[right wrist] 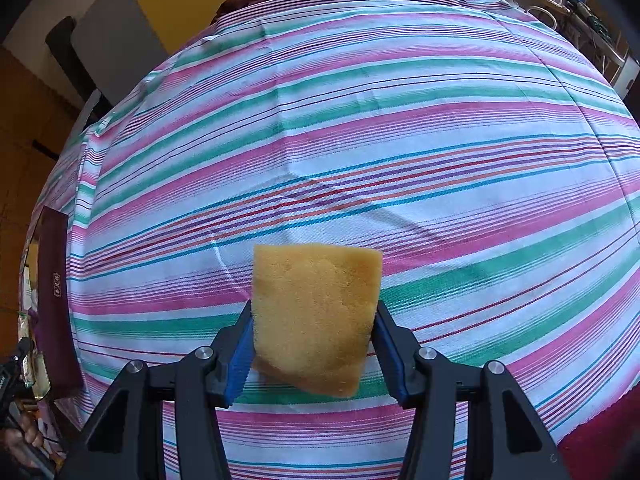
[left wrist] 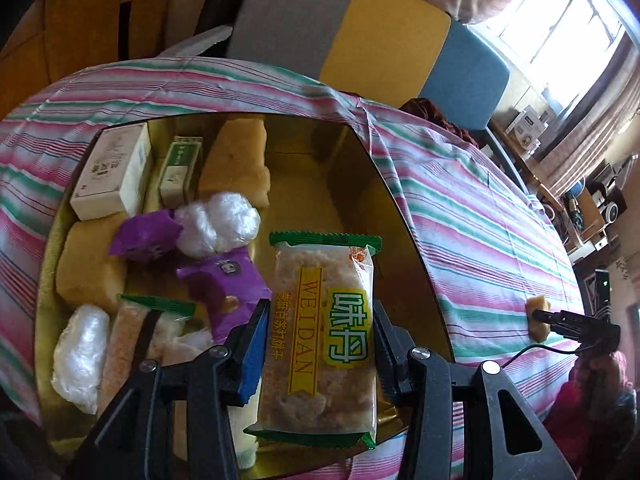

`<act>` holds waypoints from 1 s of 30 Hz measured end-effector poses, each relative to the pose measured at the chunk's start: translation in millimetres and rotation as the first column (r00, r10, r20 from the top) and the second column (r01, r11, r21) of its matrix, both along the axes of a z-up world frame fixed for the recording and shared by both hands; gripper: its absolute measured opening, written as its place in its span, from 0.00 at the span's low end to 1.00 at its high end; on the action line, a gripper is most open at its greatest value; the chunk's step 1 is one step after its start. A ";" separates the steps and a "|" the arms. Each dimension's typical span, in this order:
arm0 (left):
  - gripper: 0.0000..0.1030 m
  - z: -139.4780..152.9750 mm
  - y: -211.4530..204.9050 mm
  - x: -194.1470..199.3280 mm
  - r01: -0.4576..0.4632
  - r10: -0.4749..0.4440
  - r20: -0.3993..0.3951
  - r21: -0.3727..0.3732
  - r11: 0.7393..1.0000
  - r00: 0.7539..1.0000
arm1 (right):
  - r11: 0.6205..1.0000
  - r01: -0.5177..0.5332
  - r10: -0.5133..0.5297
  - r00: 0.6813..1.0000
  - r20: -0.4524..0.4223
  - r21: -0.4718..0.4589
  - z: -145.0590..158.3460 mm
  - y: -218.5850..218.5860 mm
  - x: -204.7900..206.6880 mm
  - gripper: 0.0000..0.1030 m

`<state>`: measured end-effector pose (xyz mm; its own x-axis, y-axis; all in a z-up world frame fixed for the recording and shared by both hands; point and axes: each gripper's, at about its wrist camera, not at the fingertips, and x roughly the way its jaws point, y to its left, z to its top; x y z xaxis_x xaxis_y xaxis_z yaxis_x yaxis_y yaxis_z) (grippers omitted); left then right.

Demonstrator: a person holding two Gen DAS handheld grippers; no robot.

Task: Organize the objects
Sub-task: 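Lower the WEIDAN packet into the tray and open the left gripper, then carry the flat sponge cake into the tray and open the right gripper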

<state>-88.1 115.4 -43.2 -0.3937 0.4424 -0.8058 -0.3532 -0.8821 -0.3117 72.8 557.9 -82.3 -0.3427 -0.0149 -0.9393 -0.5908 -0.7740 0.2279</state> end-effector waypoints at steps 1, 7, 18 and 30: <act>0.46 -3.4 4.9 -0.3 0.008 -0.008 0.008 -0.008 1.000 1.000 | 1.000 0.001 -0.001 1.000 0.000 -0.001 0.0 -0.1 0.0 0.53; 0.46 -24.6 23.4 -3.8 0.026 -0.024 0.035 -0.075 0.997 0.999 | 1.000 0.000 0.000 1.000 0.001 0.001 0.2 0.3 -0.2 0.53; 0.52 -22.0 27.5 0.1 0.035 -0.037 -0.015 -0.109 0.993 0.999 | 1.000 -0.001 0.001 1.000 0.001 0.001 0.2 0.7 -0.3 0.53; 0.66 34.5 -28.4 14.5 -0.114 0.076 -0.250 -0.143 0.983 0.965 | 0.990 -0.121 0.128 0.985 -0.119 0.067 54.4 -64.2 -34.8 0.53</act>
